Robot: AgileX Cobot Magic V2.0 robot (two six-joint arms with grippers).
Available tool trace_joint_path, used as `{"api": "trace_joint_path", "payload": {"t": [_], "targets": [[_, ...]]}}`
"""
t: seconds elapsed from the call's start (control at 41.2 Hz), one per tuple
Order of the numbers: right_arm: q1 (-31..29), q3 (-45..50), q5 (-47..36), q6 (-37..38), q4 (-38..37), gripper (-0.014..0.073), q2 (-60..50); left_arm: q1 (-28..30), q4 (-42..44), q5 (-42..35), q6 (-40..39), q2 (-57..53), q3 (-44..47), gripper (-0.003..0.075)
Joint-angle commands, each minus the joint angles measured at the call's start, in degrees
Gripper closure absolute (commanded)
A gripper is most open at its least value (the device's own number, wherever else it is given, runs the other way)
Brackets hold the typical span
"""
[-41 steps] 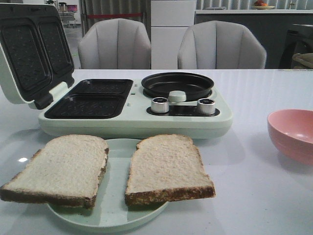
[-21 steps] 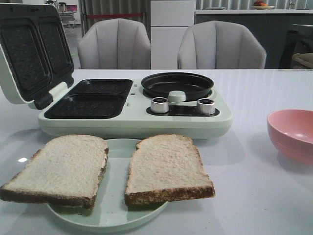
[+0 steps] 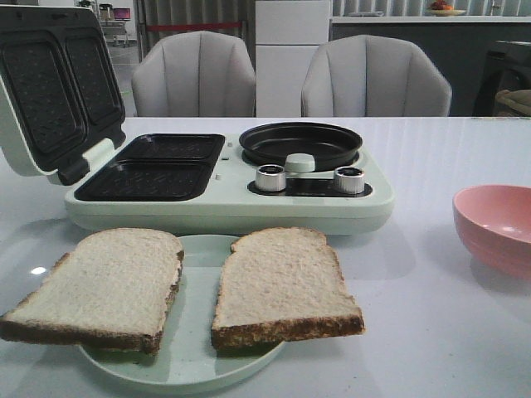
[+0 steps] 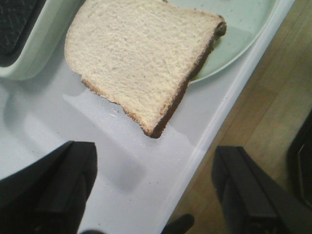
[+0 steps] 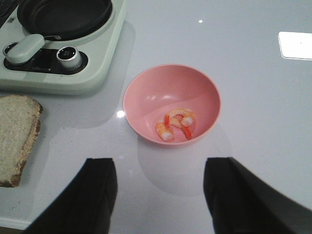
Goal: Make breakfast with bread and shrimp
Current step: 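Grasp the bread slice nearest the left gripper and lift it off the plate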
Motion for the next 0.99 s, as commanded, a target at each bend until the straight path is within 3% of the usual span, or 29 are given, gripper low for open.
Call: {"api": "trace_joint_path", "payload": {"t": [0.0,0.267,0.534,0.97], "targets": [[0.07,-1.55,-4.07,-0.31,0.09,0.0086,0.65,-3.54,12.54,0.62,-9.79,3.8,-1.54,0.0192],[0.07,-1.55,-4.07,-0.31,0.09,0.0086,0.65,-6.71,34.55,2.44,-24.81,14.74,-1.54,0.0192],[0.07,-1.55,-4.07,-0.31,0.09,0.0086,0.65,-6.71,41.08,2.45,-27.08,22.94,-1.54,0.0192],[0.07,-1.55,-4.07,-0.31,0.09,0.0086,0.65,-6.61,54.01,5.65,-39.13,32.17,-1.54,0.0198]]}}
